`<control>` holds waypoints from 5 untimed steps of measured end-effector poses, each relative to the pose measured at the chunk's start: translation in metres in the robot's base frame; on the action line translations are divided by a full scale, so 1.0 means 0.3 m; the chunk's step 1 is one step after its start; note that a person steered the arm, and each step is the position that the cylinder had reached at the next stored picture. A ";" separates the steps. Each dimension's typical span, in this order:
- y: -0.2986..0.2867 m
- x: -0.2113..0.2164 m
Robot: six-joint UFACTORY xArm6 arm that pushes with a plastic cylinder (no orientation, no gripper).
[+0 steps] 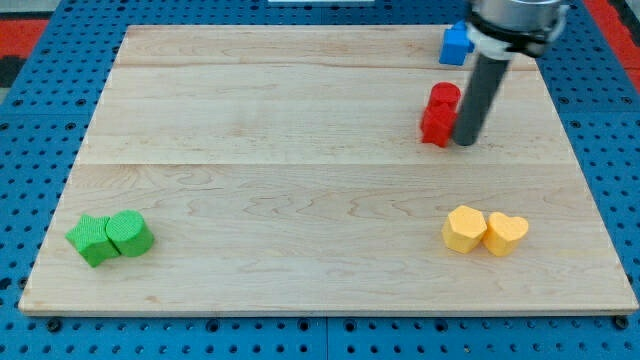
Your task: Adjust the red circle to the right of the red star
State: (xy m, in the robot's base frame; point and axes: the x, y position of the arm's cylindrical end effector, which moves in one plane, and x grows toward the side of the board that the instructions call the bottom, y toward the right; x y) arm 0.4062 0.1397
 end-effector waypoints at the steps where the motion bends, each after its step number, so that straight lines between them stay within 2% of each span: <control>1: -0.215 0.001; 2: -0.266 -0.019; 3: -0.488 -0.065; 4: -0.423 -0.313; 5: -0.167 -0.345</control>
State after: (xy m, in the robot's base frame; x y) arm 0.3027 0.0897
